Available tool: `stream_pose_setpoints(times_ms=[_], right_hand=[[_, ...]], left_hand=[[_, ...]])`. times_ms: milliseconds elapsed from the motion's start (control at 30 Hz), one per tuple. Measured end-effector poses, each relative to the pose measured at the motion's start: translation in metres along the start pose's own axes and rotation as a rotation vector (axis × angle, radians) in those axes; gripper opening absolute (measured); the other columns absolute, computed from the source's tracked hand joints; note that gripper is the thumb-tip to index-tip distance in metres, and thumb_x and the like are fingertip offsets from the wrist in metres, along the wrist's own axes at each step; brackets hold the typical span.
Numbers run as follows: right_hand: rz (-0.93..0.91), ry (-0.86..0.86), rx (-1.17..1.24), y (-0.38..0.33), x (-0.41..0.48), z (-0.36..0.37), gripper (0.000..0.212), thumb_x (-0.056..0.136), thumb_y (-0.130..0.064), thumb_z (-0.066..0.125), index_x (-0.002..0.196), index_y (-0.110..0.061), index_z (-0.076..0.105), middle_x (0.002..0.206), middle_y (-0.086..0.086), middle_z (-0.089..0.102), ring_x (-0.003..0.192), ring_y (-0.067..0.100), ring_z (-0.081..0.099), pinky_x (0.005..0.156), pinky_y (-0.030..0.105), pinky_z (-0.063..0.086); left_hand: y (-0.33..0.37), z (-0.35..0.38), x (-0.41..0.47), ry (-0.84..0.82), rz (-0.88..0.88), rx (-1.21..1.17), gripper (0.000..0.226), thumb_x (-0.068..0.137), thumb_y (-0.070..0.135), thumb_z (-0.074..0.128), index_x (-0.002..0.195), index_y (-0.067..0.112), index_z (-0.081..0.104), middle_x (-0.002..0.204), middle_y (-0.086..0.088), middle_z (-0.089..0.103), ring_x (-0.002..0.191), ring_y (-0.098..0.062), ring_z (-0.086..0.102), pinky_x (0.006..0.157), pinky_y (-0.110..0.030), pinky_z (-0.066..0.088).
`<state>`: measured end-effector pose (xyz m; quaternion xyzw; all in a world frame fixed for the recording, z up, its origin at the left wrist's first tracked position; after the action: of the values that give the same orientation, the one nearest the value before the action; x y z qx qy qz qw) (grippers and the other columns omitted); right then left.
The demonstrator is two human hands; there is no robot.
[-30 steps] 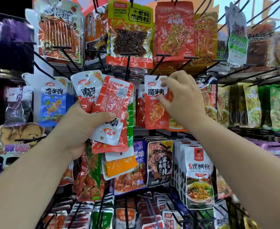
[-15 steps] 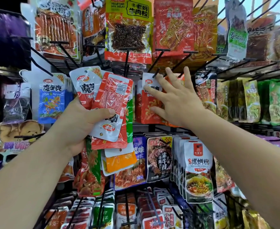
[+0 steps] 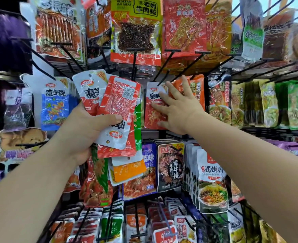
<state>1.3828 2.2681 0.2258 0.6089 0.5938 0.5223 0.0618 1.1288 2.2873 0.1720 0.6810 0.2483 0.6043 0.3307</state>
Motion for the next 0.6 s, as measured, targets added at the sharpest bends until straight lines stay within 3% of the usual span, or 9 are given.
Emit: stream_pose_setpoints(times_ms=[200,267,300,367,400,433,500,600], right_hand=[[-0.018,-0.066,-0.042,0.000,-0.009,-0.001,0.076,0.096,-0.079,0.014,0.163,-0.043,0.006,0.174,0.004,0.000,0.154,0.041,-0.025,0.110,0.075,-0.023],[-0.006,0.025,0.034,-0.001,-0.012,-0.010,0.068,0.101,-0.071,0.019,0.159,-0.038,0.032,0.171,0.007,0.020,0.158,0.039,-0.013,0.113,0.073,-0.022],[0.009,0.142,0.140,-0.003,-0.014,-0.017,0.062,0.104,-0.064,0.023,0.149,-0.032,0.052,0.163,0.010,0.038,0.159,0.038,0.004,0.117,0.071,-0.014],[0.074,0.515,0.522,-0.009,-0.024,-0.037,0.052,0.106,-0.049,0.034,0.113,-0.016,0.074,0.122,0.012,0.070,0.135,0.037,0.051,0.119,0.057,0.027],[0.134,0.665,0.838,-0.010,-0.031,-0.048,0.046,0.106,-0.046,0.041,0.102,-0.014,0.074,0.103,0.008,0.072,0.113,0.032,0.062,0.103,0.045,0.043],[0.198,0.691,1.165,-0.014,-0.037,-0.057,0.041,0.106,-0.045,0.046,0.102,-0.013,0.072,0.096,0.002,0.070,0.098,0.024,0.063,0.087,0.036,0.046],[0.276,0.504,1.650,-0.034,-0.047,-0.072,0.039,0.104,-0.051,0.053,0.124,-0.020,0.065,0.108,-0.007,0.067,0.098,0.009,0.062,0.079,0.026,0.047],[0.269,0.356,1.998,-0.066,-0.068,-0.083,0.053,0.101,-0.056,0.054,0.147,-0.034,0.044,0.139,-0.012,0.055,0.124,0.006,0.054,0.098,0.028,0.045]], left_hand=[[0.021,0.008,-0.017,0.027,0.014,-0.010,0.053,0.070,0.026,0.091,0.119,0.019,0.071,0.113,-0.010,0.078,0.103,-0.035,0.076,0.094,-0.060,0.058],[0.026,0.010,-0.023,0.032,-0.018,-0.092,0.052,0.074,0.013,0.088,0.121,0.016,0.069,0.110,-0.010,0.079,0.097,-0.033,0.077,0.089,-0.054,0.061],[0.029,0.013,-0.026,0.036,-0.038,-0.123,0.048,0.078,0.009,0.084,0.123,0.014,0.068,0.108,-0.009,0.080,0.094,-0.033,0.078,0.088,-0.052,0.061],[0.036,0.018,-0.032,0.047,-0.045,-0.155,0.040,0.086,0.003,0.077,0.122,0.014,0.067,0.106,-0.009,0.080,0.092,-0.032,0.078,0.084,-0.050,0.063],[0.039,0.021,-0.034,0.058,-0.035,-0.160,0.037,0.087,0.002,0.076,0.121,0.014,0.067,0.105,-0.008,0.080,0.091,-0.031,0.079,0.082,-0.048,0.063],[0.043,0.023,-0.036,0.078,-0.027,-0.156,0.037,0.088,0.001,0.075,0.121,0.014,0.067,0.105,-0.008,0.080,0.091,-0.030,0.079,0.080,-0.047,0.064],[0.047,0.026,-0.039,0.114,0.011,-0.165,0.037,0.088,-0.002,0.075,0.121,0.013,0.068,0.106,-0.009,0.080,0.092,-0.030,0.078,0.079,-0.046,0.065],[0.055,0.036,-0.059,0.162,0.058,-0.218,0.034,0.090,-0.003,0.072,0.120,0.011,0.070,0.105,-0.008,0.080,0.091,-0.029,0.079,0.076,-0.044,0.065]])
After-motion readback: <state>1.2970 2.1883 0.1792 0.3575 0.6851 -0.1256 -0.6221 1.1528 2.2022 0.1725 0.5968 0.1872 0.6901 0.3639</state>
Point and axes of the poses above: each hand's wrist, its own x-axis towards the middle knuckle, its own z-axis out of the palm, y = z × x, the point moved 3 cm from there along x, towards the middle knuckle
